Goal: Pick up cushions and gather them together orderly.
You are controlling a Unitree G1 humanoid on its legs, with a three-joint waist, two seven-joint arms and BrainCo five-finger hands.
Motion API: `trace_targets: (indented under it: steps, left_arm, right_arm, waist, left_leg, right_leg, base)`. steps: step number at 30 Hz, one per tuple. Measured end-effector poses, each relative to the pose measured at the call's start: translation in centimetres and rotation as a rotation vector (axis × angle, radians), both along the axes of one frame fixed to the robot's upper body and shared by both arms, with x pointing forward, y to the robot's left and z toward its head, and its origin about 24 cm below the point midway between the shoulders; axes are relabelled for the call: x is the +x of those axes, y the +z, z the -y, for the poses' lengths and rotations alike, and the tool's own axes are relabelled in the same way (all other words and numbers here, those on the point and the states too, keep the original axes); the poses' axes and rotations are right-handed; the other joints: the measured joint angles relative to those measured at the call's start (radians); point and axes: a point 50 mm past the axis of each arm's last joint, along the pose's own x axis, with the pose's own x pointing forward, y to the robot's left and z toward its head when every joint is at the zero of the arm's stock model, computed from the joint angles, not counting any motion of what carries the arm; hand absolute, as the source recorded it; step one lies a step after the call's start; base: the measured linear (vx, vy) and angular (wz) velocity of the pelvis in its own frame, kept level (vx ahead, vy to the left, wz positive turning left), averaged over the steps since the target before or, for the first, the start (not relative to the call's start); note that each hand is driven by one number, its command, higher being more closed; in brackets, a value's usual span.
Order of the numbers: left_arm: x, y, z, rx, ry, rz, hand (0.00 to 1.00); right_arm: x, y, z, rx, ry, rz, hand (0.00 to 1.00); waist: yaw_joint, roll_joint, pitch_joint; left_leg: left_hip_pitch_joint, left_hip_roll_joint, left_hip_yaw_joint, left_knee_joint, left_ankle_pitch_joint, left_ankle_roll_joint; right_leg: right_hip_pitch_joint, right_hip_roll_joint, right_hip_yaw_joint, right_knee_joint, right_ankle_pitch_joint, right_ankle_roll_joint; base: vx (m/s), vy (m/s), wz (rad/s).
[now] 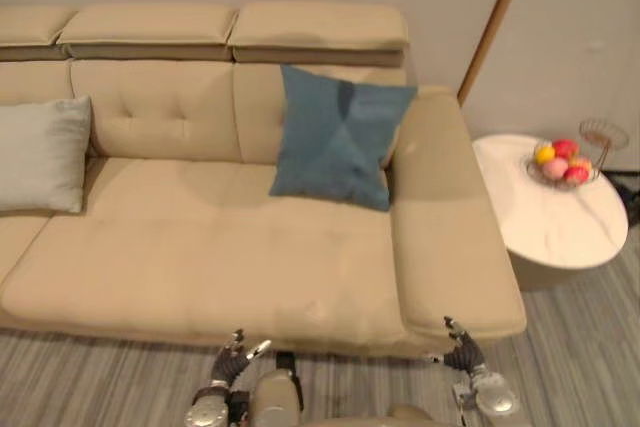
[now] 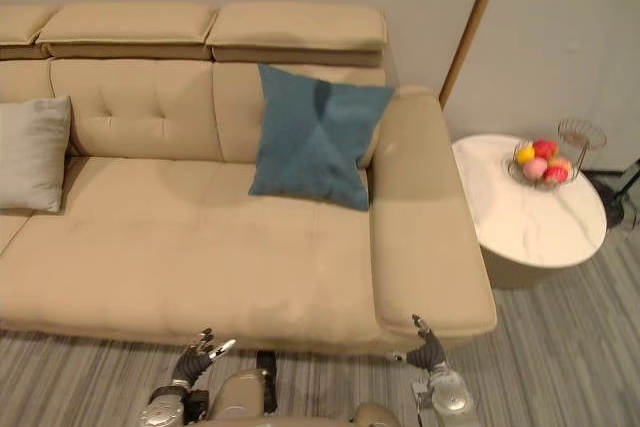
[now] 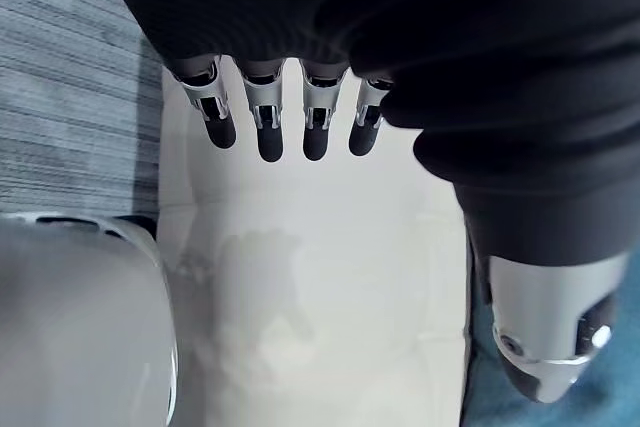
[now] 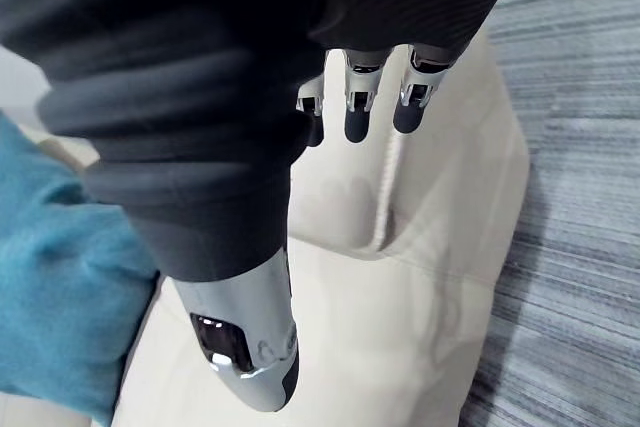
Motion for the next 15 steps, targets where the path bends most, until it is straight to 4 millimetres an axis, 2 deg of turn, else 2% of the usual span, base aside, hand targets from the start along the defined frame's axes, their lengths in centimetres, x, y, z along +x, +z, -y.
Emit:
trace_targets:
  steps: [1, 2, 4, 5, 7, 8, 10, 11, 12, 13, 14, 15]
  left_arm:
    - [0.3, 0.1, 0.4, -0.010, -0.004, 0.011, 0.00]
    - [0.7, 0.4, 0.2, -0.001, -0.005, 0.032, 0.00]
    - [0.5, 0.4, 0.0, 0.004, -0.003, 0.027, 0.00]
    - [0.3, 0.3, 0.0, 0.003, -0.001, 0.021, 0.00]
    - [-0.2, 0.2, -0.3, 0.008, 0.007, 0.010, 0.00]
    - [-0.4, 0.1, -0.3, 0.007, 0.007, 0.004, 0.00]
    - [-0.8, 0.0, -0.2, 0.001, 0.009, -0.004, 0.00]
    - [-0.8, 0.0, -0.5, 0.008, 0.015, -0.009, 0.00]
    - [-0.9, 0.0, -0.7, 0.012, 0.020, -0.009, 0.00]
    - [-1.0, 0.0, -0.8, 0.016, 0.020, -0.012, 0.00]
    - [-1.1, -0.1, -0.9, 0.017, 0.021, -0.017, 0.00]
    - [-1.3, -0.1, -0.9, 0.018, 0.021, -0.022, 0.00]
  right_arm:
    - [-0.1, 0.0, 0.4, -0.004, -0.027, -0.007, 0.00]
    - [-0.6, -0.3, 0.6, 0.008, -0.061, -0.020, 0.00]
    - [-0.8, -0.4, 0.9, 0.011, -0.092, -0.024, 0.00]
    - [-1.0, -0.4, 1.4, 0.001, -0.103, -0.030, 0.00]
    - [-1.3, -0.4, 1.6, -0.002, -0.114, -0.037, 0.00]
    - [-1.7, -0.5, 1.7, -0.002, -0.117, -0.045, 0.00]
    - [-2.4, -0.7, 2.1, -0.012, -0.125, -0.062, 0.00]
    - [-2.7, -1.0, 1.9, -0.003, -0.136, -0.079, 0.00]
    - [-2.7, -1.1, 1.7, 0.002, -0.134, -0.081, 0.00]
    - [-2.9, -1.2, 1.8, 0.002, -0.137, -0.087, 0.00]
    - [-3.2, -1.2, 1.9, 0.001, -0.148, -0.093, 0.00]
    - [-3.2, -1.2, 2.1, 0.000, -0.155, -0.091, 0.00]
  waist:
    - [-0.025, 0.021, 0.013]
    - [-0.028, -0.011, 0.025]
    - [-0.032, -0.033, 0.025]
    - [-0.032, -0.034, 0.025]
    - [-0.030, -0.028, 0.023]
    - [-0.030, -0.023, 0.019]
    - [-0.039, 0.016, -0.007]
    - [-0.048, 0.018, -0.013]
    - [-0.050, 0.015, -0.015]
    - [-0.048, 0.013, -0.016]
    - [-0.048, 0.012, -0.016]
    - [-0.048, 0.011, -0.017]
  left_leg:
    - [0.006, 0.006, -0.023, -0.059, -0.049, -0.064]
    - [-0.004, -0.012, -0.016, -0.017, -0.069, -0.050]
    - [-0.029, -0.040, -0.011, 0.158, -0.110, 0.010]
    - [-0.020, -0.051, -0.008, 0.257, -0.145, 0.045]
    - [0.056, -0.049, -0.010, 0.310, -0.211, 0.045]
    - [0.123, -0.048, -0.015, 0.281, -0.236, 0.038]
    - [0.238, -0.051, -0.021, 0.068, -0.278, -0.004]
    - [0.260, -0.060, -0.016, -0.016, -0.278, -0.023]
    - [0.260, -0.067, -0.016, -0.034, -0.262, -0.021]
    - [0.271, -0.078, -0.018, -0.057, -0.251, -0.011]
    - [0.289, -0.089, -0.017, -0.072, -0.245, -0.004]
    - [0.301, -0.097, -0.018, -0.081, -0.242, 0.000]
  right_leg:
    - [-0.005, 0.008, -0.031, -0.040, 0.043, -0.023]
    - [-0.028, -0.021, -0.047, -0.058, 0.065, -0.057]
    - [-0.060, -0.054, -0.048, -0.071, 0.097, -0.067]
    - [-0.067, -0.065, -0.043, -0.103, 0.127, -0.062]
    - [-0.069, -0.064, -0.035, -0.162, 0.169, -0.049]
    - [-0.070, -0.060, -0.035, -0.191, 0.194, -0.042]
    - [-0.088, -0.040, -0.038, -0.222, 0.228, -0.018]
    - [-0.098, -0.041, -0.040, -0.238, 0.253, -0.003]
    - [-0.092, -0.047, -0.042, -0.263, 0.271, 0.002]
    - [-0.055, -0.054, -0.049, -0.330, 0.324, 0.021]
    - [-0.024, -0.056, -0.049, -0.374, 0.350, 0.023]
    - [-0.009, -0.061, -0.050, -0.391, 0.359, 0.027]
  base:
    - [-0.60, -0.157, 0.55]
    - [-0.47, -0.097, 0.49]
    - [-0.35, -0.065, 0.10]
    - [-0.33, 0.004, -0.16]
    - [-0.22, 0.063, -0.21]
    - [-0.14, 0.086, 0.00]
    - [-0.13, 0.113, 0.16]
    - [-0.09, 0.118, 0.16]
    - [-0.08, 0.152, 0.16]
    - [-0.03, 0.128, 0.11]
    - [-0.01, 0.130, 0.08]
    - [0.01, 0.076, 0.01]
